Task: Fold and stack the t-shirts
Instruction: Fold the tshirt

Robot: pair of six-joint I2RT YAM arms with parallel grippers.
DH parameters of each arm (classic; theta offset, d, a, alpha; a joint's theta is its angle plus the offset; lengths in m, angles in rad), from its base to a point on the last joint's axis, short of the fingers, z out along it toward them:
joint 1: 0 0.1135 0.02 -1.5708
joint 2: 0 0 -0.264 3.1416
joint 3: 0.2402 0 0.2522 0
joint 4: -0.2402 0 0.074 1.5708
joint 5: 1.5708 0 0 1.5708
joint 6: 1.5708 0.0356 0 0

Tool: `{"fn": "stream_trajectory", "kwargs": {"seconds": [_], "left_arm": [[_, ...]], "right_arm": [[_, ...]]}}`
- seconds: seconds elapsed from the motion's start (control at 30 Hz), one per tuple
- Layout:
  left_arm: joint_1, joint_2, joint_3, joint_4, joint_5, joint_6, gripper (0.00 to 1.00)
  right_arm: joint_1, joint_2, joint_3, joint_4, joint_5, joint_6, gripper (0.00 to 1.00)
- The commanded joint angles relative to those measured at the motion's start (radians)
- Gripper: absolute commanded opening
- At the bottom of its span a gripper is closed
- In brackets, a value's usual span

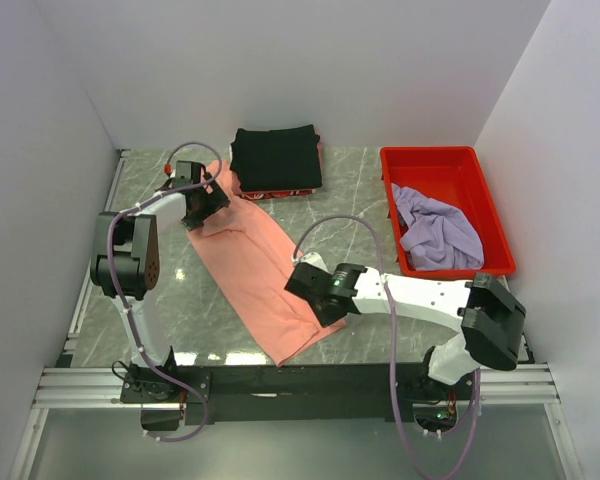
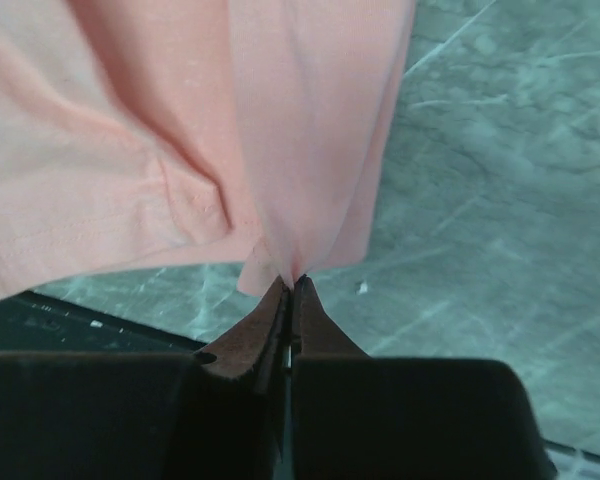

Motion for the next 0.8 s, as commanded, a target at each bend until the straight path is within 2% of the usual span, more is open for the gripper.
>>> {"fn": "stream_trajectory", "kwargs": {"seconds": [0.0,0.3,0.63,0.77], "left_arm": [[0.022,-0.003,-0.028,-0.018,-0.008,0.002,0.99],[0.039,0.003,-0.006,-0.031,-0.002,-0.001,0.99],[0.047,0.046,0.035,-0.034,0.033,0.002,1.0],[0.048,0.053,0.035,-0.034,0.038,0.004,0.99]], "right_arm": [[0.073,-0.006,0.1,-0.174,0.143,0.05,0.0],[0.22,0.201,0.175,-0.256,0.269,0.072,0.0],[0.318,0.288,0.25,-0.077,0.185,-0.009,0.05],[0.341,0.315,0.272,-0.03,0.119,-0.042,0.28]]}}
